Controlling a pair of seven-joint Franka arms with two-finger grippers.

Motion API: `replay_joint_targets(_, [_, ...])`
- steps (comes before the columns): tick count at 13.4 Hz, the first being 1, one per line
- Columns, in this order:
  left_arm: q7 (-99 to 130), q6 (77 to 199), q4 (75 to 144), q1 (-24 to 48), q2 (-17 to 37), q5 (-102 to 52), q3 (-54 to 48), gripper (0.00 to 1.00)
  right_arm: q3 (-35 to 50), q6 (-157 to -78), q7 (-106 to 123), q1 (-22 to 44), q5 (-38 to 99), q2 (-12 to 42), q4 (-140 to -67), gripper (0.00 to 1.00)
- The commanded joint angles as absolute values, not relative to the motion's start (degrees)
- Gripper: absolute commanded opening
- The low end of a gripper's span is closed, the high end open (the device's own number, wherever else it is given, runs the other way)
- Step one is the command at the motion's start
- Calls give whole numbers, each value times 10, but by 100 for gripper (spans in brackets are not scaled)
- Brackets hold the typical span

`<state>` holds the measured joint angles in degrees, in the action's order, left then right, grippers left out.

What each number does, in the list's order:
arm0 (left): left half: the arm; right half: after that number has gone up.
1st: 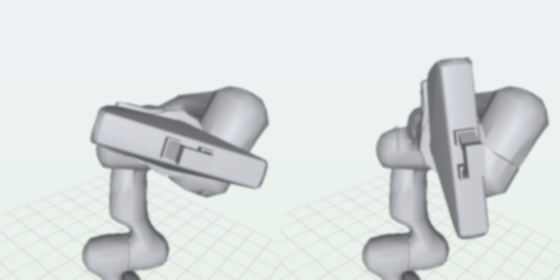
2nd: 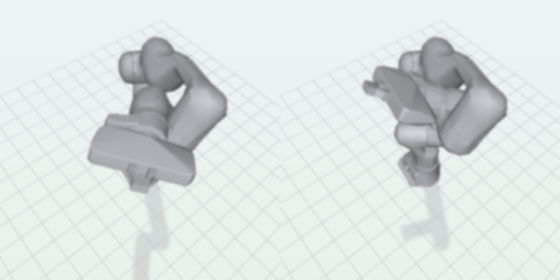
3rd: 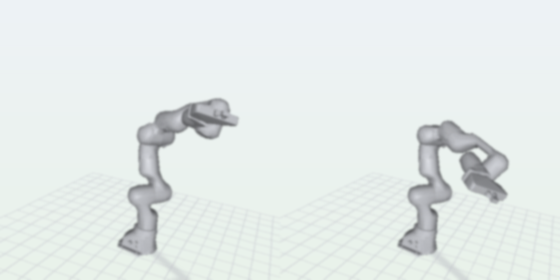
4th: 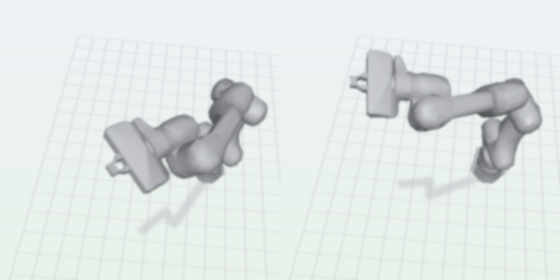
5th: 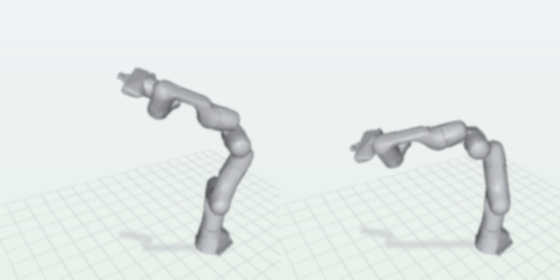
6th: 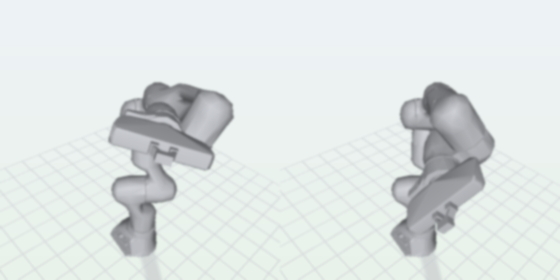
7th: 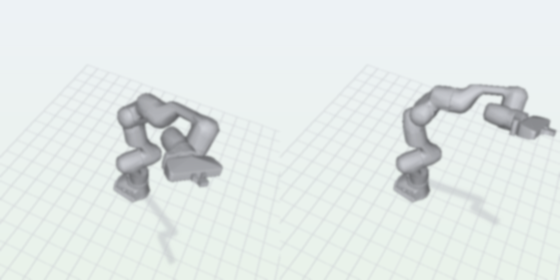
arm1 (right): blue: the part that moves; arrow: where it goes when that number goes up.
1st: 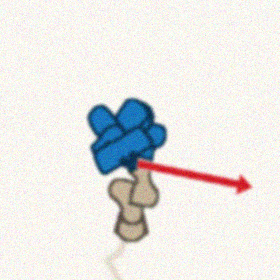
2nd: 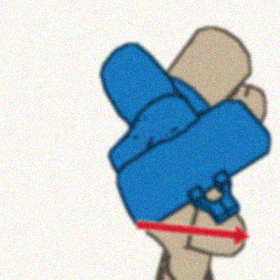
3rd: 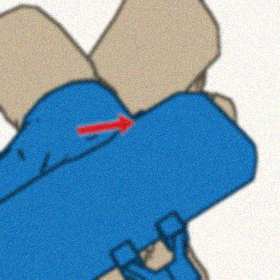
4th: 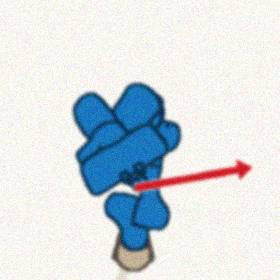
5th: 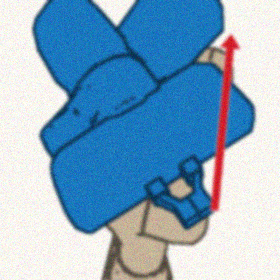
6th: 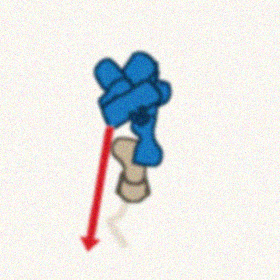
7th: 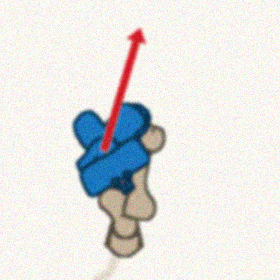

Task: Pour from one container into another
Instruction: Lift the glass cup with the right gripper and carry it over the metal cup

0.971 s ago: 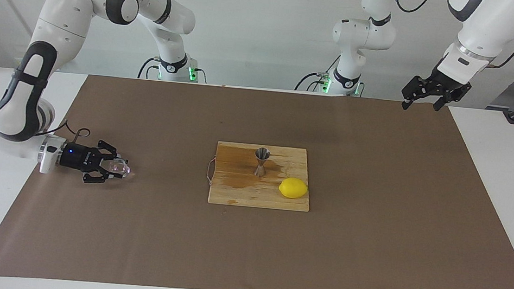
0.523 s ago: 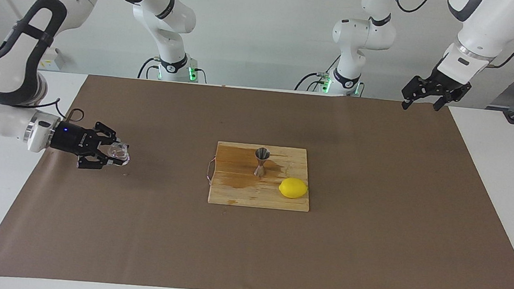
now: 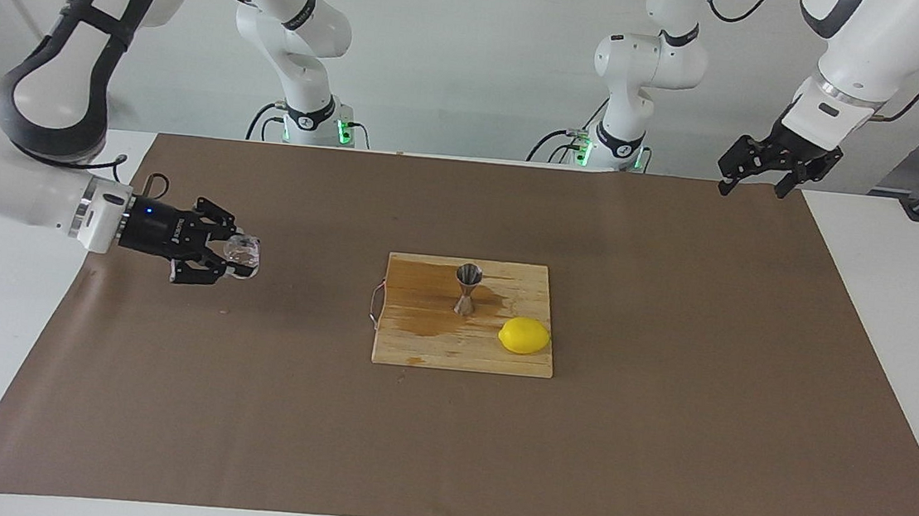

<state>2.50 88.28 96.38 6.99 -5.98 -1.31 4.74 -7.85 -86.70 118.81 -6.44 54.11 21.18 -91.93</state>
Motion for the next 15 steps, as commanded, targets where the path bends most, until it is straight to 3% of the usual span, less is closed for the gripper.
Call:
replay_joint_targets(1, [24, 882, 978, 69, -74, -4, 47, 100, -75, -868, 1179, -47, 557, 186, -953, 22])
replay_joint_targets(6, [23, 882, 978, 69, -74, -4, 47, 100, -75, -959, 1176, 35, 588, 128, -1057, 19])
replay_joint_targets(15, [23, 882, 977, 70, -75, -4, 47, 100, -76, -1109, 1104, 168, 648, 118, -1091, 20])
